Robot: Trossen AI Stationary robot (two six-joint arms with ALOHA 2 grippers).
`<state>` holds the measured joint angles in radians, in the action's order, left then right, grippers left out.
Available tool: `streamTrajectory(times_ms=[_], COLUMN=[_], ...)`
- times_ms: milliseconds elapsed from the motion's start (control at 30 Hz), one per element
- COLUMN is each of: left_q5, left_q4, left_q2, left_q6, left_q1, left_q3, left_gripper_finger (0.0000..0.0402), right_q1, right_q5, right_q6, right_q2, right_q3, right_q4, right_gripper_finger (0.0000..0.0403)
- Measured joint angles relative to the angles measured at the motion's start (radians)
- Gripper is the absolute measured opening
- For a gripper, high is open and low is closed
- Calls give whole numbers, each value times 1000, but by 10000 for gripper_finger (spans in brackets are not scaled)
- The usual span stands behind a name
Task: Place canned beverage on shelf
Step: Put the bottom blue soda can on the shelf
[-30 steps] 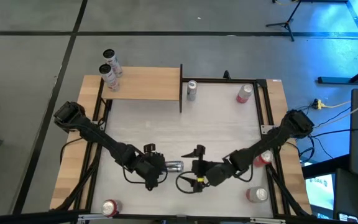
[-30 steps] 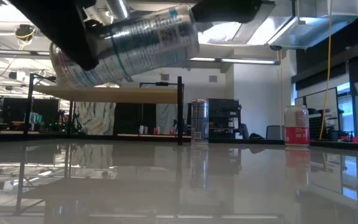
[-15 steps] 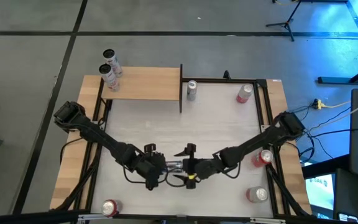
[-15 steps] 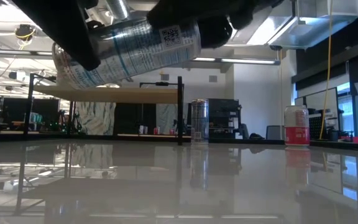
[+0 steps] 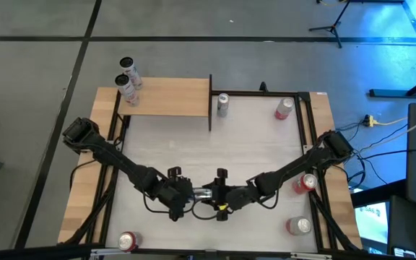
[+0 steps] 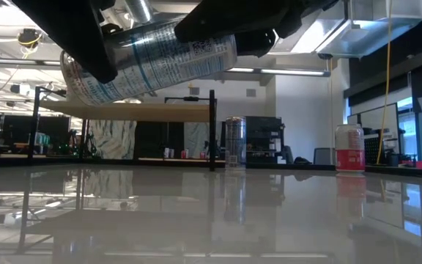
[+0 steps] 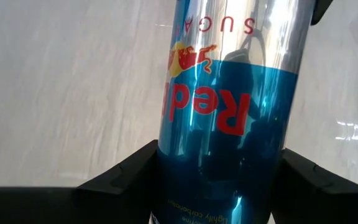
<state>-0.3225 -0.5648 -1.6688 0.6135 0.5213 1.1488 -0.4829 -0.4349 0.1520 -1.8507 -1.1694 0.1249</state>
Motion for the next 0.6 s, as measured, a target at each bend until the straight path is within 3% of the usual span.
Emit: streamTrajectory(times_ms=[300, 467, 600], left_q5=[10, 5, -81], left_q4=[1, -48, -61], left_q2=[1, 46, 102], left_q6=[-25, -47, -28], left_q1=[4, 52, 114], left_q3=[0, 0, -23], left_gripper_finger=[263, 274, 271], right_q1=[-2, -35, -69], right_q5=[0, -25, -90], right_q6=[-21, 9, 76], right_q2=[16, 79, 136], right_q3=[0, 2, 16], right_q4=[-35, -205, -323], right_gripper_finger=[219, 219, 219])
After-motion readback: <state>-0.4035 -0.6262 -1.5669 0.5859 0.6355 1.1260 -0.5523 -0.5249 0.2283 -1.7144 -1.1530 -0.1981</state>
